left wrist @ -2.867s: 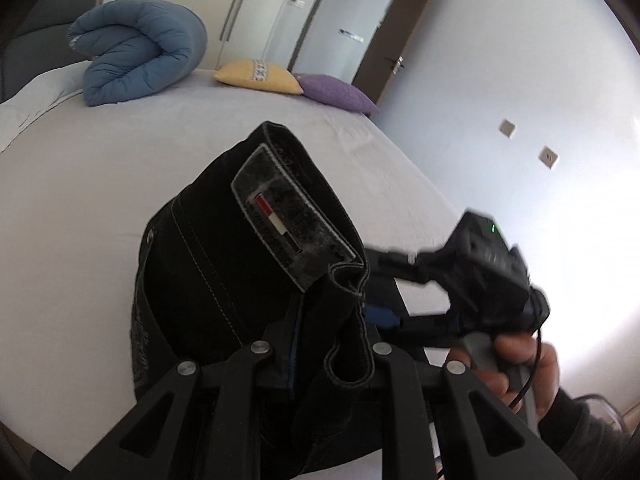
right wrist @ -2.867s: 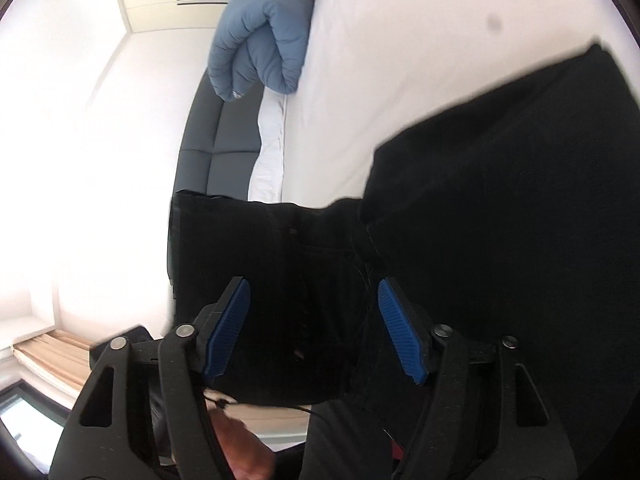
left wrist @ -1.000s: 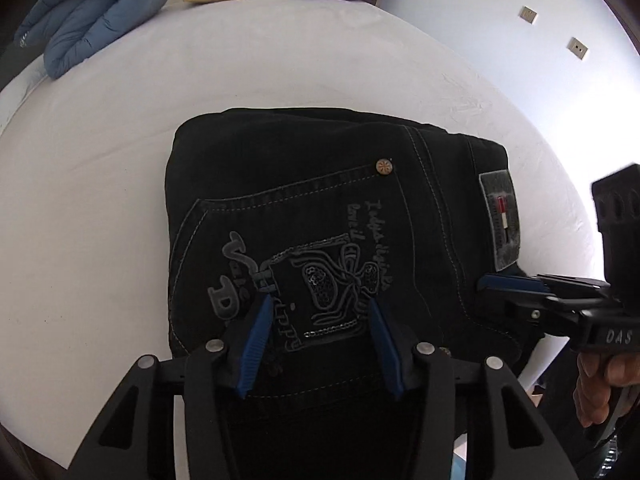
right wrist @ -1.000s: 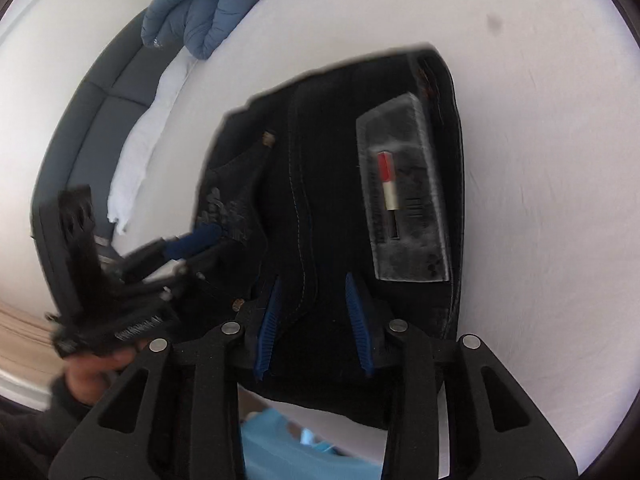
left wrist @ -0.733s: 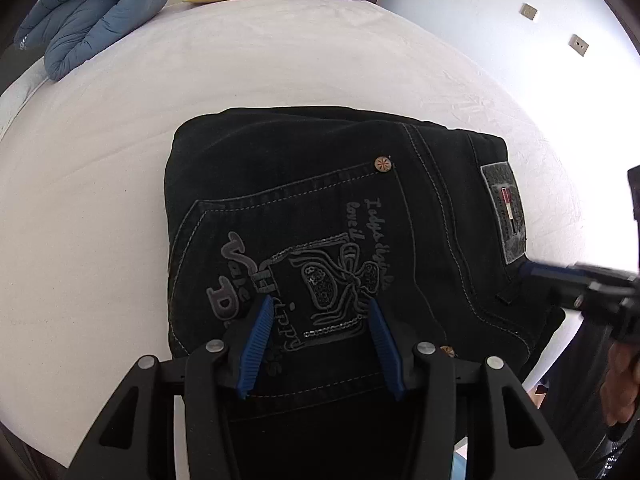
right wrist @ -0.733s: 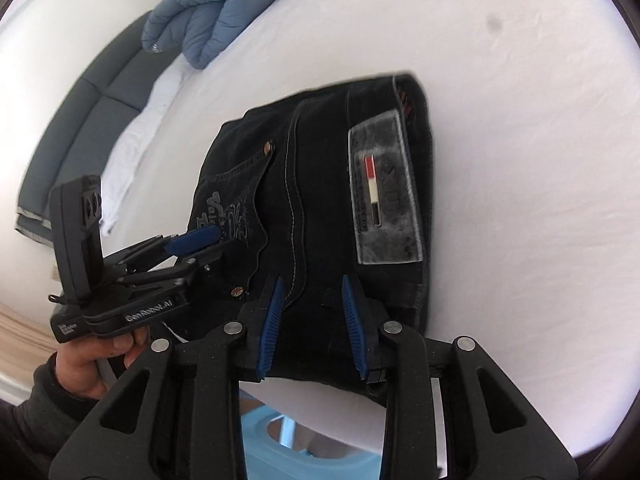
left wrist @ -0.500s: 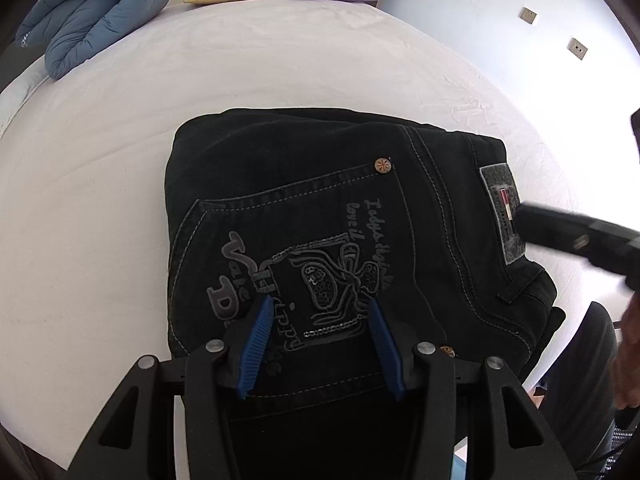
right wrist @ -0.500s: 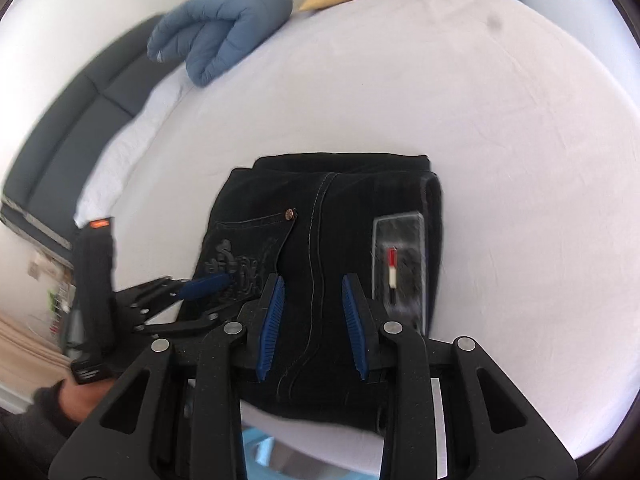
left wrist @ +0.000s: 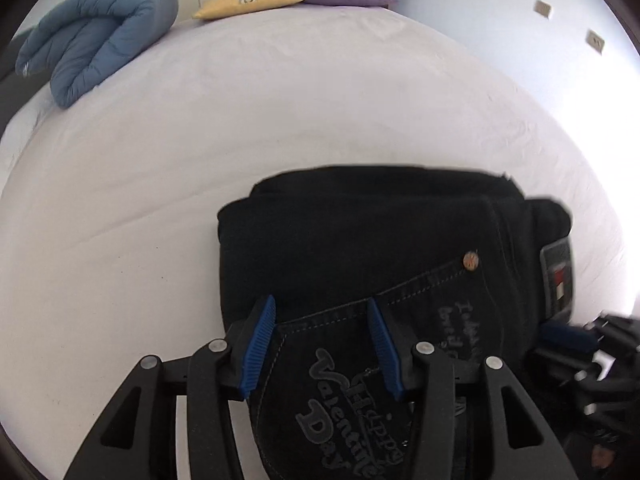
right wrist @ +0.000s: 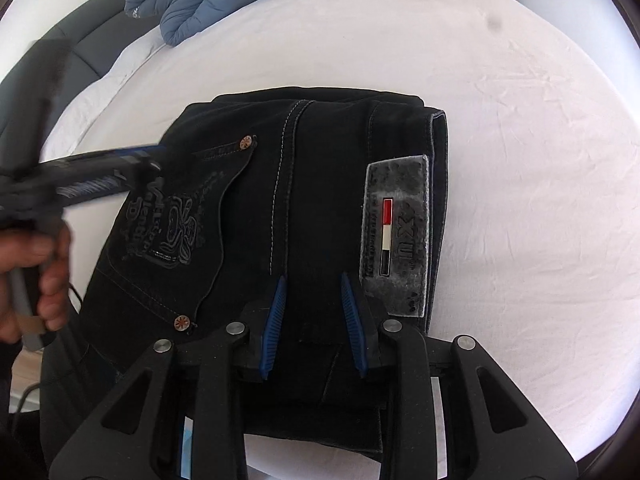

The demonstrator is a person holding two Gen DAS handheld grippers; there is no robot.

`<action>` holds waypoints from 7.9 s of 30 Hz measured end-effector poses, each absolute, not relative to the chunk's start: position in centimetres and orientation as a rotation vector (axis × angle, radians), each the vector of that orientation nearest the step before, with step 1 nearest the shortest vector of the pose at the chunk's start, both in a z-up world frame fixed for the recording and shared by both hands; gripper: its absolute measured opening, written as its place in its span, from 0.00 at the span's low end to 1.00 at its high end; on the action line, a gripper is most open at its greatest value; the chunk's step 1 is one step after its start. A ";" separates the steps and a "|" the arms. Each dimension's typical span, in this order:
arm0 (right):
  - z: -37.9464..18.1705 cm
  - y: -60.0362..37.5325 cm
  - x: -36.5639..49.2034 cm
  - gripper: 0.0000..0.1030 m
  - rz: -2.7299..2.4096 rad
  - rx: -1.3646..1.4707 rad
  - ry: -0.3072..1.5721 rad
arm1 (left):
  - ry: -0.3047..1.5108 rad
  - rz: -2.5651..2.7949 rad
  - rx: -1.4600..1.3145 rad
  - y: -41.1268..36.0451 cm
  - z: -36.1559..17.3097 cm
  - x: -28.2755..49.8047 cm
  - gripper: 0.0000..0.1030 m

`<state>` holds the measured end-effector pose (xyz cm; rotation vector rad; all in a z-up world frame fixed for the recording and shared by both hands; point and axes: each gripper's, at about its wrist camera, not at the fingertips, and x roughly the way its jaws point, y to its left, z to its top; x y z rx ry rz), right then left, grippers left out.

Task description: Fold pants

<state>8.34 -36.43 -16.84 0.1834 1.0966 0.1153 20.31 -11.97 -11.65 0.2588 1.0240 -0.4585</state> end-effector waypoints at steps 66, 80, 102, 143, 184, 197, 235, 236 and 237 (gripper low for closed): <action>-23.5 -43.3 15.4 0.24 0.276 0.794 1.077 | 1.234 -0.574 -0.041 -8.8 -13.4 20.0 0.53; -13.6 -40.4 15.6 0.14 0.294 0.559 0.961 | 1.128 -0.633 -0.188 -7.7 -7.6 21.2 0.18; -7.4 -51.7 33.6 0.14 0.252 0.594 0.945 | 1.061 -0.672 -0.094 -16.1 -3.1 34.9 0.19; 4.3 -48.2 13.5 0.75 -0.189 0.160 0.455 | 0.276 -0.187 0.168 -11.5 9.5 14.3 1.00; 9.6 -41.6 -0.4 1.00 -0.262 0.247 0.640 | 0.690 -0.243 0.076 -11.4 9.6 6.0 1.00; 8.9 -39.3 2.4 1.00 -0.217 0.156 0.677 | 0.731 -0.229 0.058 -10.5 8.2 7.0 1.00; 7.4 -37.3 3.3 1.00 -0.181 0.138 0.712 | 0.772 -0.235 0.041 -10.6 6.7 6.8 1.00; 7.4 -37.3 3.3 1.00 -0.180 0.138 0.711 | 0.773 -0.235 0.043 -10.6 6.6 6.8 1.00; 7.4 -37.3 3.3 1.00 -0.180 0.137 0.711 | 0.773 -0.237 0.043 -10.6 6.6 6.8 1.00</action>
